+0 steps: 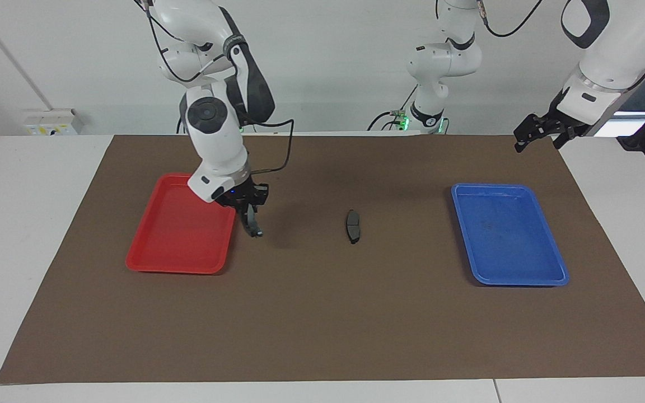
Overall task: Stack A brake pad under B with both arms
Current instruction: 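Lift the brake shoe with the right gripper and carry it above the pad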
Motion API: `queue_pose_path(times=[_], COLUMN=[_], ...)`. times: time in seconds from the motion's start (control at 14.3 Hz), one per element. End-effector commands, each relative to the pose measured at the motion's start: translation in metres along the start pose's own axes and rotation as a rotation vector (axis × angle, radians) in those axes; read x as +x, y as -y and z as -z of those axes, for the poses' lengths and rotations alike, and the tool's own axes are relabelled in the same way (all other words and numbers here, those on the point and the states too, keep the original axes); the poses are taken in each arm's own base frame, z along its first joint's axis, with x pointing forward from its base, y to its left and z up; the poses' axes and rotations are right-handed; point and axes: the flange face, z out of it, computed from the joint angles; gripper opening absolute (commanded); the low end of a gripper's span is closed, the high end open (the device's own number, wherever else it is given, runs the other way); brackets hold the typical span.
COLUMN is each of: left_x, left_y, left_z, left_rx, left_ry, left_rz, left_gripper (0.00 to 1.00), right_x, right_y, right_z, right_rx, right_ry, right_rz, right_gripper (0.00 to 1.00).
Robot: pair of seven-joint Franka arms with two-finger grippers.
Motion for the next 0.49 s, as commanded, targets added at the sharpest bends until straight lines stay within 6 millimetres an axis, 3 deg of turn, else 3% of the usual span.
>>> queue_pose_path(times=[0.0,0.14,0.21,0.42], left_x=[-0.004,-0.004,-0.004,-0.004], left_y=[0.003,0.003,0.003,0.003], left_z=[-0.001,-0.001,-0.001,-0.001], left_rx=[-0.009,-0.009,-0.009,-0.009], left_ry=[0.012,0.012,0.012,0.012], left_rz=[-0.002,-0.002,-0.002,-0.002], left_gripper=[1.0,1.0,1.0,1.0], right_x=[-0.008,-0.008,-0.004,0.007], right_y=[0.082,0.126,0.137,0.145], right_z=[-0.011,-0.03,-0.04,-0.068], right_rx=[0.019,0.006,0.007,0.021], right_ry=[-0.004,0.001,-0.002,-0.04], right_rz=[0.009,0.028,0.024,-0.006], right_gripper=[0.0,0.0,0.0,0.0])
